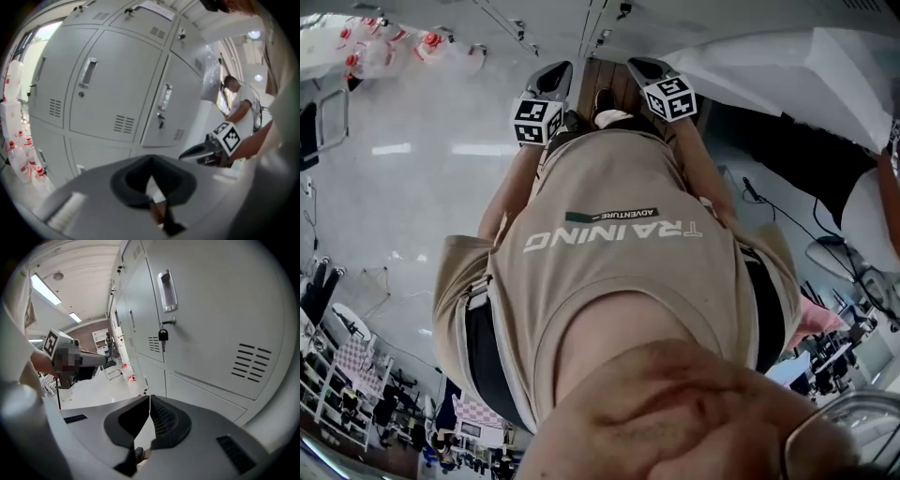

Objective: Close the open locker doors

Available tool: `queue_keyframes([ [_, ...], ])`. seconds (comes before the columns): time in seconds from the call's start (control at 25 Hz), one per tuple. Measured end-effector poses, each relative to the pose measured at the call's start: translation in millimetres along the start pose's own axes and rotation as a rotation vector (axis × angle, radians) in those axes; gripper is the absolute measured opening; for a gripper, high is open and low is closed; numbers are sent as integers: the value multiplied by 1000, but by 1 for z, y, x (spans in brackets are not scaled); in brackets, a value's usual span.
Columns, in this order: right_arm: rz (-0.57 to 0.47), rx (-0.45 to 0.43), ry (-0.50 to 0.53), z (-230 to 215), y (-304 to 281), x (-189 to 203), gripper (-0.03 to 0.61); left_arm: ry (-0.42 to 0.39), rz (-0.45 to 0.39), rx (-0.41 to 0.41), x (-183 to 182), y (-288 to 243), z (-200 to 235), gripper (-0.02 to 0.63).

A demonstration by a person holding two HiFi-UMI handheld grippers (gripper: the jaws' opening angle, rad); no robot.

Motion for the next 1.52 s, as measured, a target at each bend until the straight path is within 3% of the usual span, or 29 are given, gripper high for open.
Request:
queue_keyframes([
  [0.4, -151, 58, 54, 27, 53, -38, 15, -18, -74, 11, -24, -1, -12, 0],
  [0.88, -365, 30, 117, 14, 114, -127, 14, -145, -282, -92, -141, 25, -39, 0],
  [1.12, -479, 38, 123, 4, 151, -161, 14, -211, -330, -85, -179, 39, -58, 0],
  [1.32, -573, 38, 116, 2, 174, -178, 14, -188, -345, -114, -182, 49, -61, 0],
  [1.52, -562, 41, 115, -2, 176, -164, 14, -171, -313, -122, -164, 45, -66, 0],
])
Point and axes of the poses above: the fingertips, and each gripper's own axes: y backward along the fingers, z to its left, x out of its underside, the point moved 1 cm from there along y, backward along the fingers, and after that the axes turned 11 degrees about z, right-handed, at the moved point
